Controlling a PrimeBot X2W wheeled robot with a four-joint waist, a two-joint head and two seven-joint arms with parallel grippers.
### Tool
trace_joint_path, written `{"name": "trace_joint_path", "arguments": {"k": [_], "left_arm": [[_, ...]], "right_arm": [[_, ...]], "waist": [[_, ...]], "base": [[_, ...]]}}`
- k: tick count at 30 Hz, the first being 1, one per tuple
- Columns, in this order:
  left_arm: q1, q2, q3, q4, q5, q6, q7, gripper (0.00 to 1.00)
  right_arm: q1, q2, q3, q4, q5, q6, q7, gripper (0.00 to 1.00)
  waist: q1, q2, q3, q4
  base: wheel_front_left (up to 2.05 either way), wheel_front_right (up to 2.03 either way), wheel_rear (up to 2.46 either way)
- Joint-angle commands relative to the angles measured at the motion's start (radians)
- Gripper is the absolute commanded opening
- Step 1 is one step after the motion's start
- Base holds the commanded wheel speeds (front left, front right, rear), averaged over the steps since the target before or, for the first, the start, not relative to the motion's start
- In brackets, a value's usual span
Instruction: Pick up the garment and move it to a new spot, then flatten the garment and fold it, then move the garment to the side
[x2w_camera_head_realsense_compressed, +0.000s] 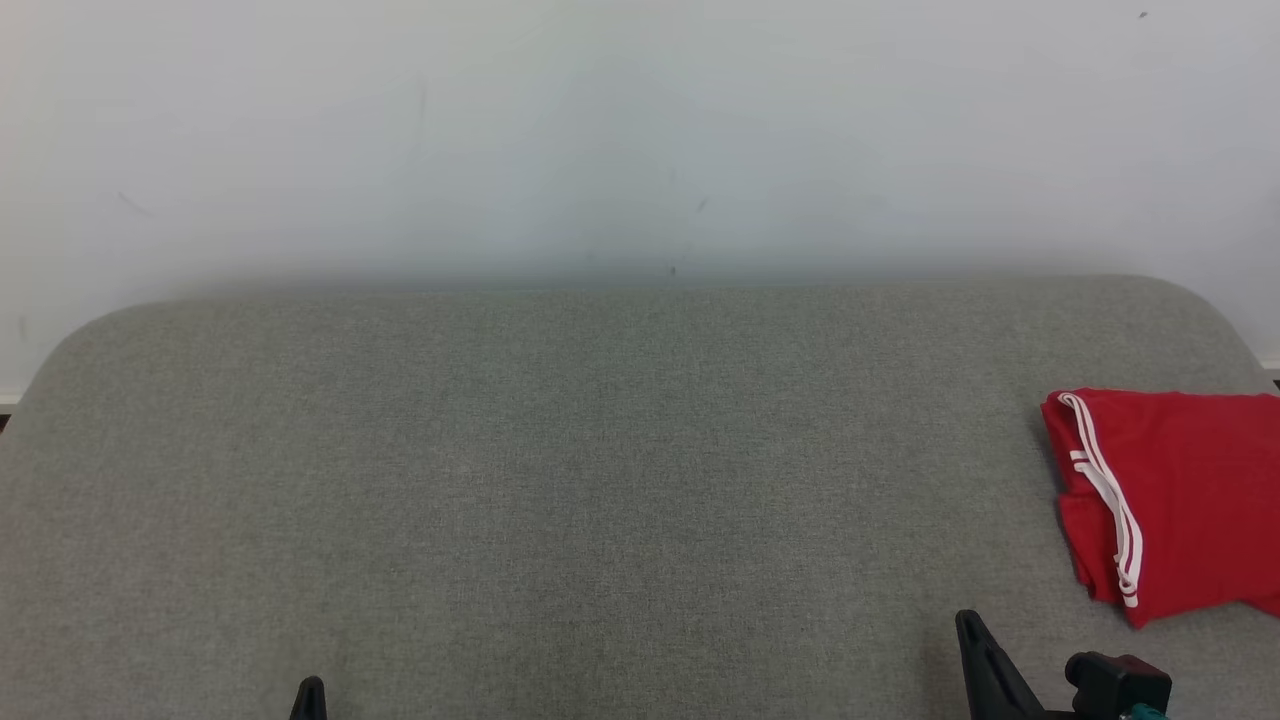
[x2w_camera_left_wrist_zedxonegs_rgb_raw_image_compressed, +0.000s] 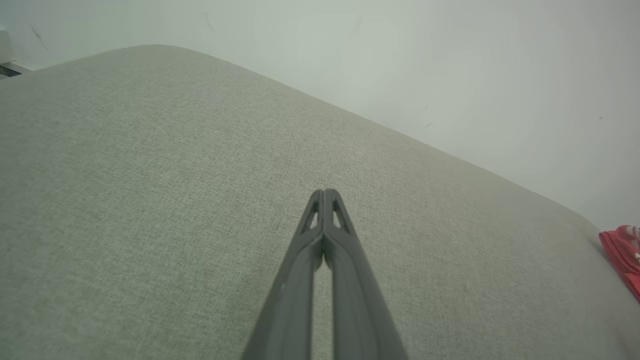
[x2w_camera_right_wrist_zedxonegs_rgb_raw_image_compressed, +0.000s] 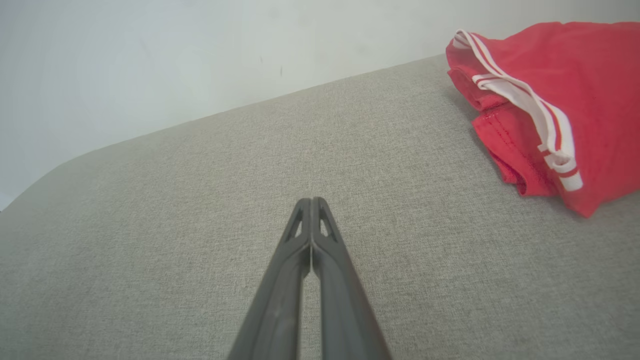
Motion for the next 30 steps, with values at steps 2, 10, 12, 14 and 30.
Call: {"name": "trace_joint_path", "arguments": {"k": [2,10,12,14,30], "left_arm": [[-0.045,0.006,0.007,-0.006,-0.067,0.000,0.017,0.00],[-0.081,0.009,0.014,0.010,-0.194,0.000,0.055,0.00],[-0.086,0.009,0.015,0.012,-0.210,0.000,0.060,0.00],[-0.094,0.009,0.017,0.016,-0.240,0.000,0.069,0.00],[-0.155,0.011,0.031,0.043,-0.452,-0.001,0.137,0.00]], "right_arm": [[-0.033,0.000,-0.009,-0.022,0.077,0.000,0.007,0.00],[-0.048,0.000,-0.021,-0.027,0.218,0.000,0.025,0.00],[-0.051,0.000,-0.023,-0.028,0.235,0.000,0.027,0.00],[-0.055,0.000,-0.026,-0.029,0.268,0.000,0.031,0.00],[-0.081,0.000,-0.050,-0.034,0.507,-0.001,0.063,0.00]], "waist": [[0.0000,0.0000,0.001,0.000],[0.0000,0.0000,0.004,-0.001],[0.0000,0.0000,0.004,-0.001],[0.0000,0.0000,0.005,-0.001],[0.0000,0.0000,0.011,-0.002]], "base": [[0.00,0.00,0.00],[0.00,0.00,0.00],[0.00,0.00,0.00],[0.00,0.00,0.00],[0.00,0.00,0.00]]}}
